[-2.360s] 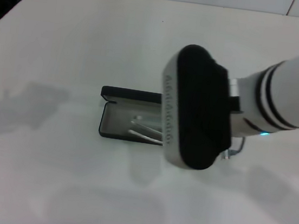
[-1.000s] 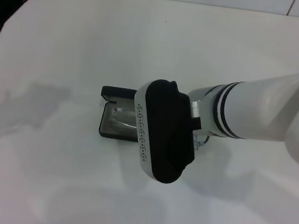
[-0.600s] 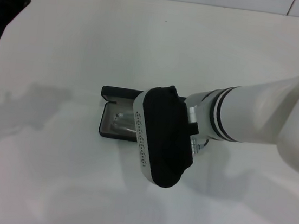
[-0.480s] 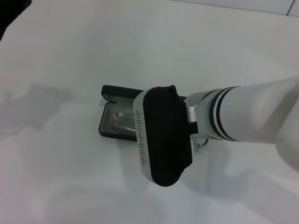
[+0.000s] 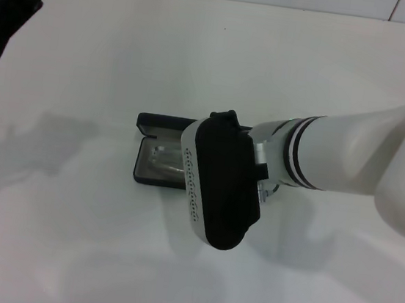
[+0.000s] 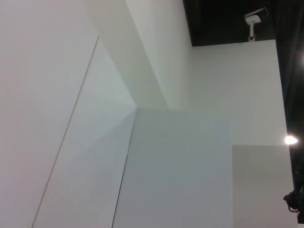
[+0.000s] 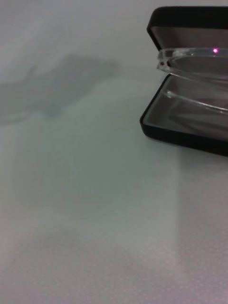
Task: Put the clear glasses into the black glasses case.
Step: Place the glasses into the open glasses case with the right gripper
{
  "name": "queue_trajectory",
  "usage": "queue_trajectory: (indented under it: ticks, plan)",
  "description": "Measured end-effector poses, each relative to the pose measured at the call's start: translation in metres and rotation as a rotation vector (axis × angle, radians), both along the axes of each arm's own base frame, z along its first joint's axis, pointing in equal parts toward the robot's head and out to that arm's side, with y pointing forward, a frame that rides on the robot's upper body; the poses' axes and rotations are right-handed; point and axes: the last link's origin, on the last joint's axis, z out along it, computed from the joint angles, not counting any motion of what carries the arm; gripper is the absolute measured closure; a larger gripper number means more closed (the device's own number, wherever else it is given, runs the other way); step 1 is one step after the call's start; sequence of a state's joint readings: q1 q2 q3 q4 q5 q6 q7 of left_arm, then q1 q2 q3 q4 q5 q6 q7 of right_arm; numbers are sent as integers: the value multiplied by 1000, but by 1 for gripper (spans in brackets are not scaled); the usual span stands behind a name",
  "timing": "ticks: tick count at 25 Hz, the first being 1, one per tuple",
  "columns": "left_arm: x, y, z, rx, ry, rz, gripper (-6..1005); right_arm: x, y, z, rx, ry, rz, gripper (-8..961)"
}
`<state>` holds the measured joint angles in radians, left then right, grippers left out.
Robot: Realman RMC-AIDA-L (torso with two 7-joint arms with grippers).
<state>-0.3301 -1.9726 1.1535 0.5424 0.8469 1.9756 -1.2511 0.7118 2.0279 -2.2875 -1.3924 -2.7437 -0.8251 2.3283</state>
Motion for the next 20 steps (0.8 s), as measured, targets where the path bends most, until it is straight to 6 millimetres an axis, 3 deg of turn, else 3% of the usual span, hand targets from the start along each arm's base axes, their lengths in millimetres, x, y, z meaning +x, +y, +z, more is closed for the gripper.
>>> queue_trajectory:
  ticks: [13, 18, 20]
  plan:
    - [0, 1, 0, 5, -2, 4, 885, -3, 0, 0, 13, 10, 39, 828]
    - [0, 1, 1, 13, -3, 5, 883, -3, -1, 0, 14, 13, 42, 708]
    - [-1, 1, 2, 19, -4, 9, 883, -4, -2, 0, 13, 18, 43, 707]
